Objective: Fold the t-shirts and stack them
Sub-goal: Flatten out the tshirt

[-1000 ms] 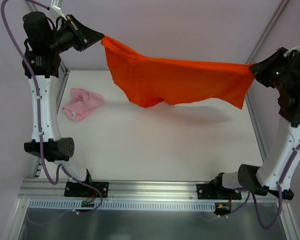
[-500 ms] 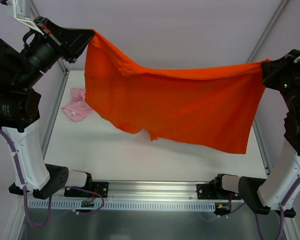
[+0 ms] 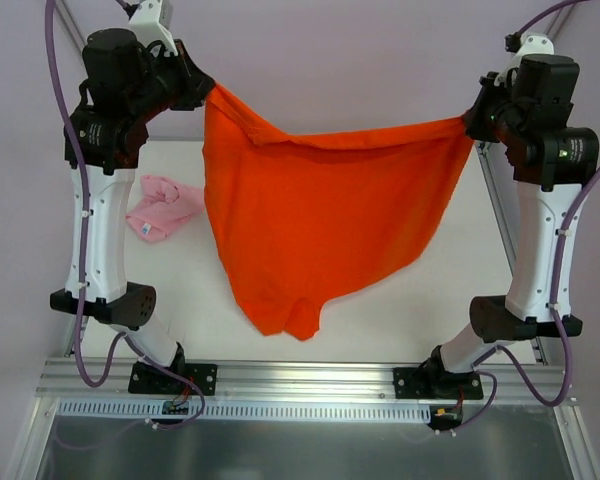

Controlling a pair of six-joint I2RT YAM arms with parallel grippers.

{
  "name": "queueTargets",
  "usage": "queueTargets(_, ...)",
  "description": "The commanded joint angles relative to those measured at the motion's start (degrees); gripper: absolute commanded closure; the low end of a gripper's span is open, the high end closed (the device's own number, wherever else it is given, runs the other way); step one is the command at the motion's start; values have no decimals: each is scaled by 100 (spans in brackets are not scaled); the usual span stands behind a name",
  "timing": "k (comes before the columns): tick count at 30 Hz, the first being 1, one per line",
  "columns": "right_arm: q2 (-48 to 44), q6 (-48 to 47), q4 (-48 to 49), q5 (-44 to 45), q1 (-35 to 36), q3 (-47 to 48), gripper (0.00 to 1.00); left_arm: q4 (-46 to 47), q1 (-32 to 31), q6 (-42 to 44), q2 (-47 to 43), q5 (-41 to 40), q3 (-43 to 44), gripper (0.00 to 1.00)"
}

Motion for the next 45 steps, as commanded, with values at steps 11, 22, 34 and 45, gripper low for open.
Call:
queueTargets(11,-682,-425,818,518,79,151,99,223,-10,1082,-880,-1179,529,100)
queueTargets(22,-1288,-170,485,238,79,-446,99,-5,-10,932,-1661,-775,371,100)
queueTargets(34,-2133,6,89,-238,131,-298,99,-14,-1,510,-2226,-414,2,100)
queueTargets(45,-1561,-205,510,-203,193,-965,99,47,-10,571,-1514,-580,-464,100)
